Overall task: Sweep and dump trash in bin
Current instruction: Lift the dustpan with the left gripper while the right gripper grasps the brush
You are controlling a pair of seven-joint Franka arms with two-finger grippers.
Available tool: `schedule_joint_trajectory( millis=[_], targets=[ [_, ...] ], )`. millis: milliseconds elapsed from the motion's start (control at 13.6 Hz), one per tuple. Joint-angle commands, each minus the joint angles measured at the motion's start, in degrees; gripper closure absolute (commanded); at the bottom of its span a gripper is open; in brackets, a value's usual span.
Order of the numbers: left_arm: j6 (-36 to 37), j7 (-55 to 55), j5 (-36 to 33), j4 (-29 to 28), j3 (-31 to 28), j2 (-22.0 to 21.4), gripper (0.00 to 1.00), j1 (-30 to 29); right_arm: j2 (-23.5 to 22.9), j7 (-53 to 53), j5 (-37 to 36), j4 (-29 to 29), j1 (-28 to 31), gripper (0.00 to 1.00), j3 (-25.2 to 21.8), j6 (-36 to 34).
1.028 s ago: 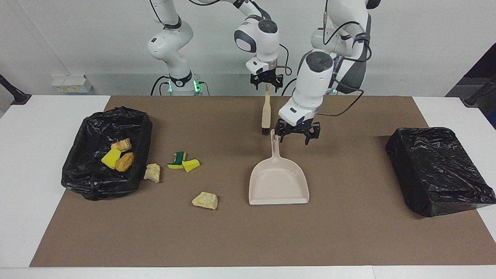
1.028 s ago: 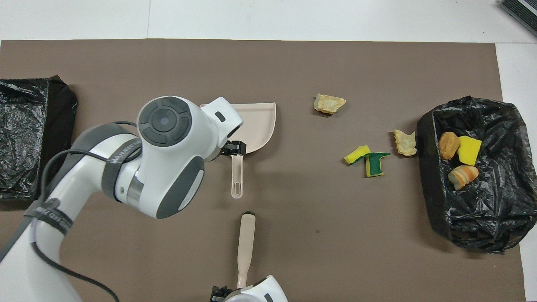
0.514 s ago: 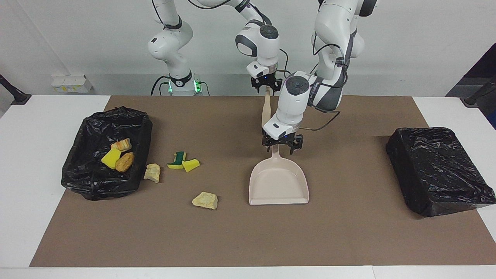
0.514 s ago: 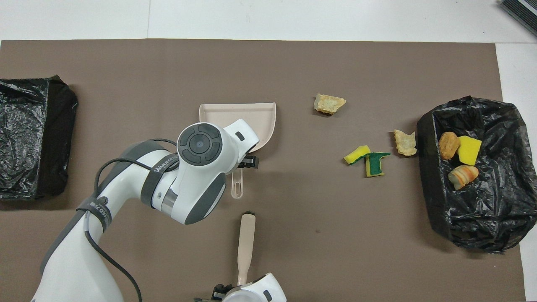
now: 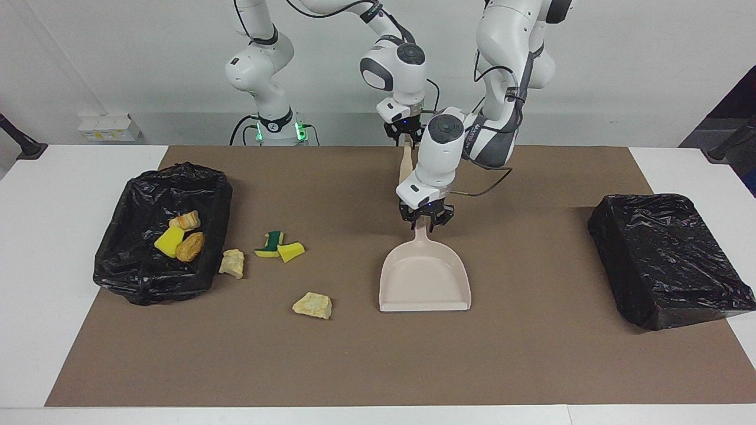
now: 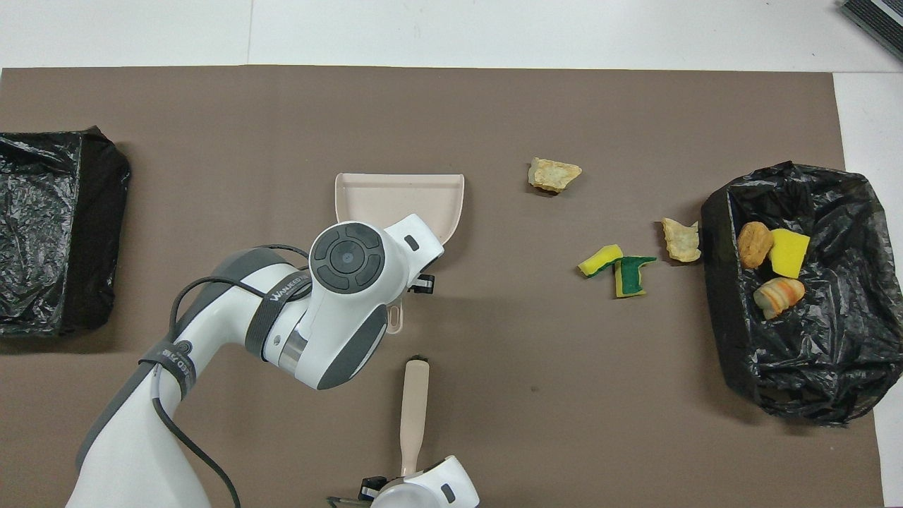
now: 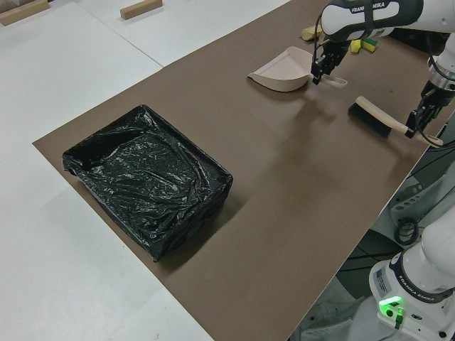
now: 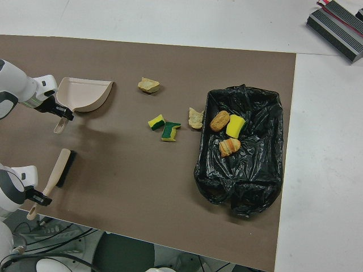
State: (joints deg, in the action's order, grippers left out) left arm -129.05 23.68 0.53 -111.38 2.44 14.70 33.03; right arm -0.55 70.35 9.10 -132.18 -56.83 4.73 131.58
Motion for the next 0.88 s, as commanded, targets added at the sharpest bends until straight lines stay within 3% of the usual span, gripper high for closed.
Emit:
schedule_joint_trajectory(
  millis=[0,220,440,661,807],
  targets=[
    [-0.50,-0.39,-0.71,-1.48,-0.95,-1.69,1.00,0.63,-1.03,-1.70,-0.23,1.30,0.49,1.00,-0.07,-0.53],
    [2.38,-11.07,-0.89,-0.16,-1.56,-2.84,1.00,-2.26,-1.47,-2.05,-0.23,3.41,1.02,1.00,-0.24,-3.60],
    [9.06,-29.15,-1.15,1.25,-1.74,-5.11,1.00,-6.56,2.56,-5.99,-0.23,3.50,4.52,1.00,-0.33,-8.95],
    [12.24,-43.42,-1.24,1.25,-1.83,-6.62,1.00,-10.09,7.92,-14.15,-0.23,3.68,10.67,1.00,-0.42,-16.86],
    [11.98,-47.31,-3.59,1.25,-1.92,-6.44,1.00,-11.40,8.99,-19.43,-0.23,6.47,16.12,1.00,-0.51,-23.35]
  ],
)
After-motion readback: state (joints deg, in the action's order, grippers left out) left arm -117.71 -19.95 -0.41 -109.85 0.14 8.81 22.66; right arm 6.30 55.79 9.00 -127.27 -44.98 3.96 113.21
